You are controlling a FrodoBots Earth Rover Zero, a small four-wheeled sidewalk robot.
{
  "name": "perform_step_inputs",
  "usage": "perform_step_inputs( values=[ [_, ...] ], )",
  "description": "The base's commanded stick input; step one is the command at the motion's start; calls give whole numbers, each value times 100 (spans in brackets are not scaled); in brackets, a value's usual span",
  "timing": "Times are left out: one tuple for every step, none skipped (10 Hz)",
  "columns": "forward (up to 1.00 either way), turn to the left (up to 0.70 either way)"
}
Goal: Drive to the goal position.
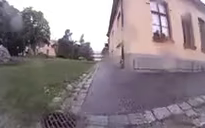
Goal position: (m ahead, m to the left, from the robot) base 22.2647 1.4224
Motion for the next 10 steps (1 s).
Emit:
perform_step_inputs(
  values=[
    [45, 0],
    [45, 0],
    [45, -13],
    [45, -27],
    [45, -27],
    [45, -27],
    [45, -27],
    [45, -27],
    [45, 0],
    [45, 0]
  ],
)
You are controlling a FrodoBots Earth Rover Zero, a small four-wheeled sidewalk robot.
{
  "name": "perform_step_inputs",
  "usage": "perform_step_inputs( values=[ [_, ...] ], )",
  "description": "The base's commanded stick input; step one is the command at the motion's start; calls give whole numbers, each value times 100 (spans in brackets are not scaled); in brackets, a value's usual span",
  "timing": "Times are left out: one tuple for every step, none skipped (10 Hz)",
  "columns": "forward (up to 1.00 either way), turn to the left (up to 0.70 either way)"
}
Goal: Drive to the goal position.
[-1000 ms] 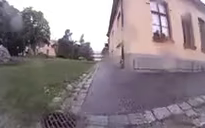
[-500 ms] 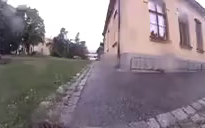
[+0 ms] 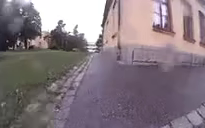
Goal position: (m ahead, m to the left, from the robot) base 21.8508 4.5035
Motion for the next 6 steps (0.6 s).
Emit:
perform_step_inputs(
  values=[
    [45, 0],
    [45, 0],
    [45, 0],
    [45, 0],
    [45, 0],
    [45, 0]
  ],
)
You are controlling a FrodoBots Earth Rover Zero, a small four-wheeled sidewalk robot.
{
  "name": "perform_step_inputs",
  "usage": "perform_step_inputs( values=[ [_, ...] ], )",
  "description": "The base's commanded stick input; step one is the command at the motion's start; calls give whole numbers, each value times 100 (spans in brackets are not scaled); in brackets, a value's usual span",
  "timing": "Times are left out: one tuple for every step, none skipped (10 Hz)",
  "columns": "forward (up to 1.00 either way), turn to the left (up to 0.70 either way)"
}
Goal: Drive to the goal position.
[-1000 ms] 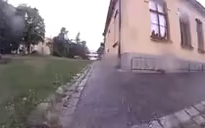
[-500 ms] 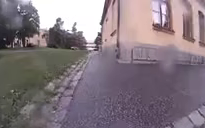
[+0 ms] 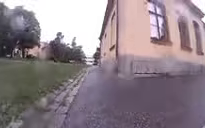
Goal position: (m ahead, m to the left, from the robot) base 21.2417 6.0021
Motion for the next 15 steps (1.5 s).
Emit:
perform_step_inputs(
  values=[
    [45, 0],
    [45, 0],
    [45, 0],
    [45, 0],
    [45, 0],
    [45, 0],
    [45, 0],
    [45, 0],
    [45, 0],
    [45, 0],
    [45, 0],
    [45, 0],
    [45, 0],
    [45, 0],
    [45, 0]
  ],
)
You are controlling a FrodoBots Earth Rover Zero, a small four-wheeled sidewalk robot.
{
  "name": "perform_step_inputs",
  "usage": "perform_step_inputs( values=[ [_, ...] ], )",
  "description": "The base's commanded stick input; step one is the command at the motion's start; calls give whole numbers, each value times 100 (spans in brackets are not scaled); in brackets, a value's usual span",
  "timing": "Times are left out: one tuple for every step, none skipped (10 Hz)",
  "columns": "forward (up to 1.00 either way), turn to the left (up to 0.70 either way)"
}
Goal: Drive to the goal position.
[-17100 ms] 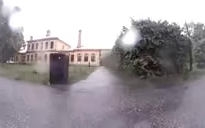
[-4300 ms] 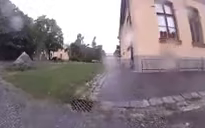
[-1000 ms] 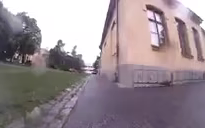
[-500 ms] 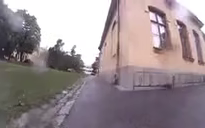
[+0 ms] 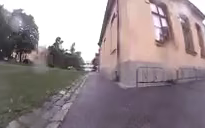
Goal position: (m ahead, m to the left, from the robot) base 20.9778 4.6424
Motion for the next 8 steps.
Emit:
perform_step_inputs(
  values=[
    [45, 0],
    [45, 0],
    [45, 0],
    [45, 0],
    [45, 0],
    [45, 0],
    [45, 0],
    [45, 0]
  ],
)
